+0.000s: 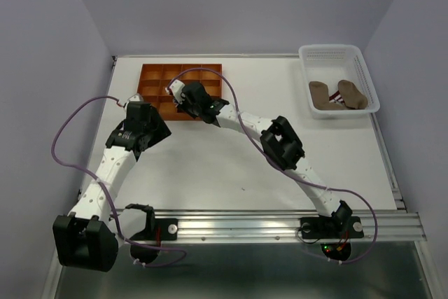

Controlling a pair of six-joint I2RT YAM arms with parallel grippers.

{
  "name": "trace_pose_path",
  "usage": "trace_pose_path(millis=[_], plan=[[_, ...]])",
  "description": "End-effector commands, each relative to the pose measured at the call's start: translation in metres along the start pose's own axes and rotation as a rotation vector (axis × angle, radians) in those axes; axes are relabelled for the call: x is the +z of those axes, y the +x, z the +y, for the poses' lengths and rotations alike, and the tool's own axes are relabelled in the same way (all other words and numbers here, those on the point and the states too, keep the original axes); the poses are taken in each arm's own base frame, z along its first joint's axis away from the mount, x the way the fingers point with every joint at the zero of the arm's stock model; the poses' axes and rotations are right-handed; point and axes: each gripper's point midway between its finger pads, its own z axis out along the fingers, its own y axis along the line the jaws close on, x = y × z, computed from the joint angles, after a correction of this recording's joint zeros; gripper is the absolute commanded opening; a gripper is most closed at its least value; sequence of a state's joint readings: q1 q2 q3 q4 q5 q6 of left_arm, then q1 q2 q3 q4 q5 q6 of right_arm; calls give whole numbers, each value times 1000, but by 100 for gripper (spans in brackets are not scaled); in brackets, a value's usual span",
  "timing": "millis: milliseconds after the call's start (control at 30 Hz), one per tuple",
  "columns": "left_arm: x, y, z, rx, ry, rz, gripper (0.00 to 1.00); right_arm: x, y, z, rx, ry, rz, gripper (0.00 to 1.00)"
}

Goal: Roll the socks
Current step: Place the rolled socks into the container

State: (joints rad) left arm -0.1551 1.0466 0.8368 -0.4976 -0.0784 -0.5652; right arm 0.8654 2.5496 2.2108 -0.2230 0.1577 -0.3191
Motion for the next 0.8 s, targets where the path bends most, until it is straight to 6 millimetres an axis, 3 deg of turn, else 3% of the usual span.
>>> trace_pose_path(millis=[0,267,433,667,767], plan=[[-2,-11,-8,-3,33,-32,68,-27,-17,0,2,-25,34,13],[-4,-12,-8,-8,30,-33,68,-12,1,6,19,-24,85,12],[-4,-13,-8,-11,29,-37,68,-12,5,11,3,-50,90,33],[-3,-12,-8,-5,28,-34,68,-26,-21,16,17,-120,27,48],[-3,-12,-8,-4,30,-34,68,-39,-44,16,42,-152,-25,50]])
